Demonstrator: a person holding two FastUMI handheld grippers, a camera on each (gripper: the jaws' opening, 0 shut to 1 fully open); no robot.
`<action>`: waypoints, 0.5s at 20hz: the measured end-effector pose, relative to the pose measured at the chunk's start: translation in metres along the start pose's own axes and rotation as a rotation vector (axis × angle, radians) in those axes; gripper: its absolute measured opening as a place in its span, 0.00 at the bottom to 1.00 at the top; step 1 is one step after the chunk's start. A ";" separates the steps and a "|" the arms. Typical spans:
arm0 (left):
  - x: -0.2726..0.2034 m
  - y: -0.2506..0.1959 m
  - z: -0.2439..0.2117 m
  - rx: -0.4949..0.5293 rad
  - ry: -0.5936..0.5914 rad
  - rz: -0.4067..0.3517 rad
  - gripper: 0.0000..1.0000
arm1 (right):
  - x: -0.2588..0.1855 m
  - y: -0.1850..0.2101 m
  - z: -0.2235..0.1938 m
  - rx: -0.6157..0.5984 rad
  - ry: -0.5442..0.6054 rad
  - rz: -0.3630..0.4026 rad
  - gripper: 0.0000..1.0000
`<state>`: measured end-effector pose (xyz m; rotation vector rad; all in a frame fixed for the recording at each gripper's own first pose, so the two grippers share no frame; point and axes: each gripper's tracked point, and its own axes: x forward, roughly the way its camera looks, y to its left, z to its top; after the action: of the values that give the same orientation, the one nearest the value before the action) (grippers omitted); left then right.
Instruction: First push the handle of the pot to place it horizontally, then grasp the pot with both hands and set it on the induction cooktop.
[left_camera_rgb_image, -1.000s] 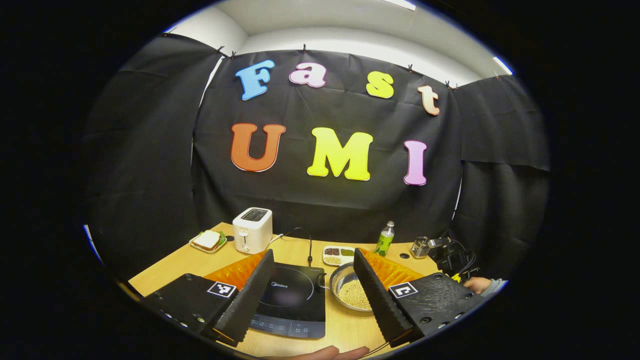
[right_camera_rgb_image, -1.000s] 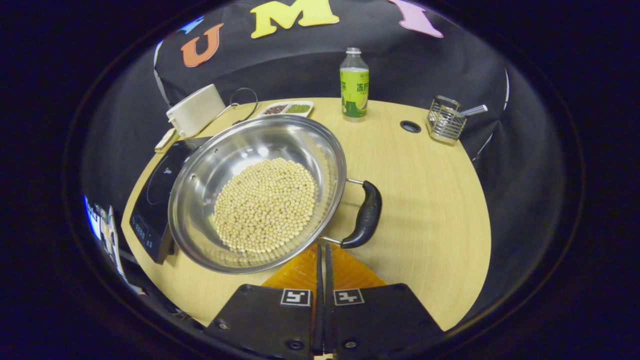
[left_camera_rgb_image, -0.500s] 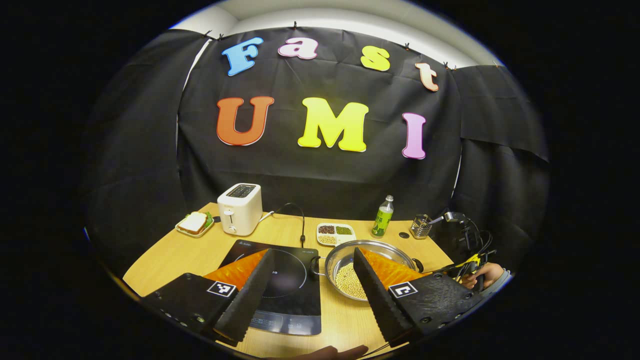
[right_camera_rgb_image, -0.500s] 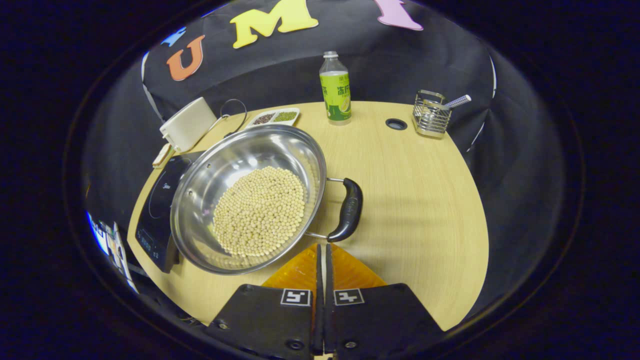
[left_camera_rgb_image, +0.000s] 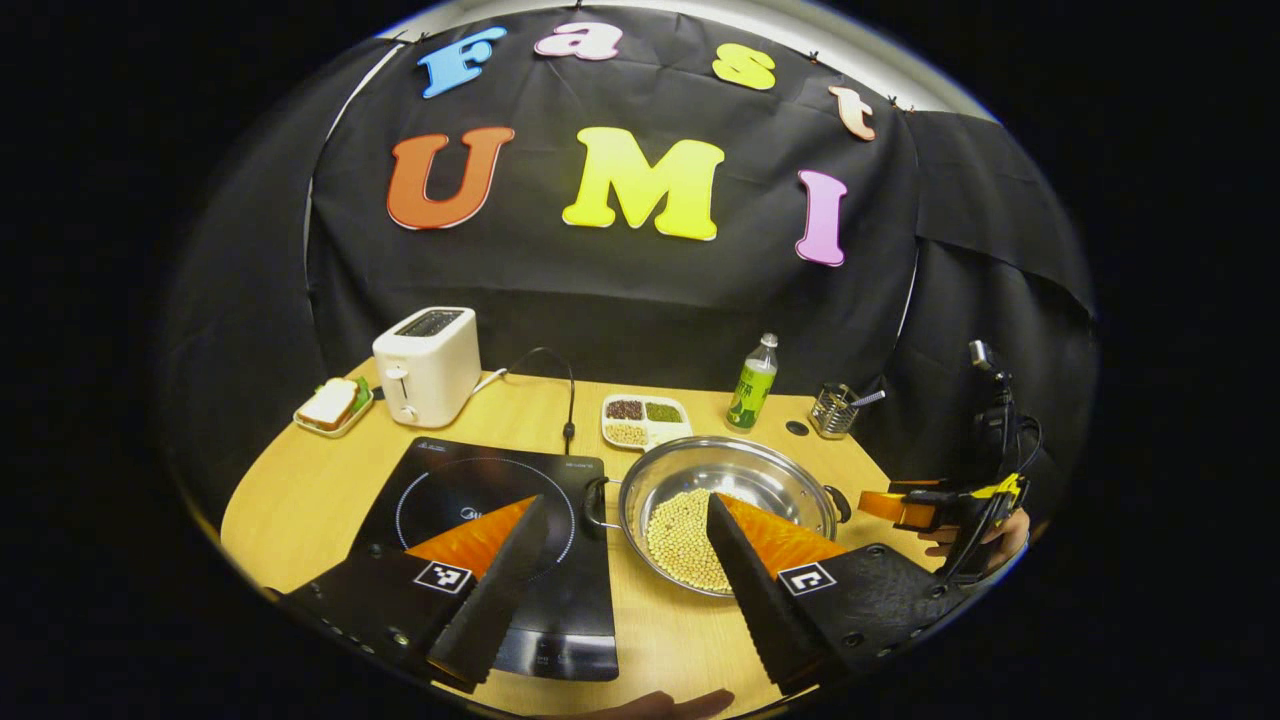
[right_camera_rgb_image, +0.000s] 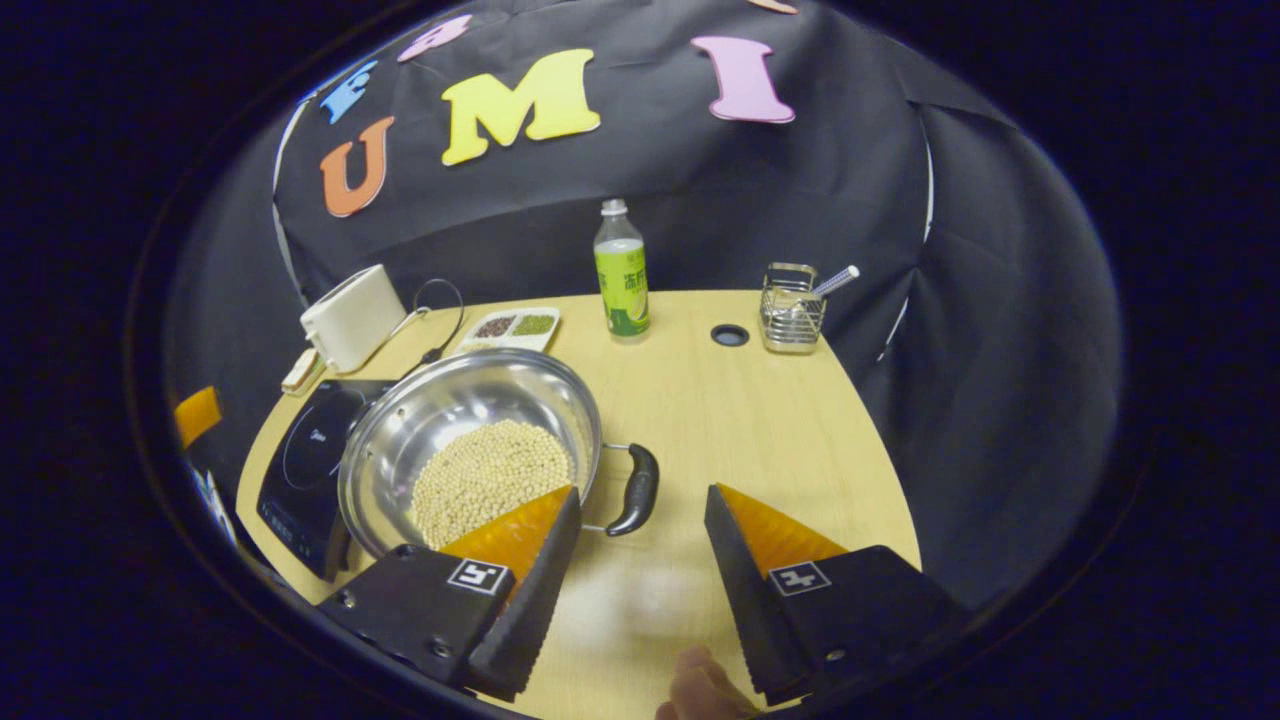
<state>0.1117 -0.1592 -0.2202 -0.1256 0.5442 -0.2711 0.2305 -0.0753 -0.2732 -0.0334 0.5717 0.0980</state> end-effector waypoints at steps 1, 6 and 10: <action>0.010 0.000 -0.006 -0.008 0.023 -0.006 0.95 | 0.003 0.000 0.002 0.010 -0.010 -0.003 0.81; 0.058 0.012 -0.029 0.006 0.120 0.033 0.96 | 0.019 0.016 0.004 0.068 -0.027 0.061 0.82; 0.095 0.014 -0.049 0.020 0.195 0.036 0.95 | 0.041 0.016 0.001 0.141 -0.016 0.034 0.82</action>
<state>0.1673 -0.1755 -0.3115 -0.0698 0.7366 -0.2551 0.2637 -0.0562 -0.2951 0.1145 0.5626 0.0909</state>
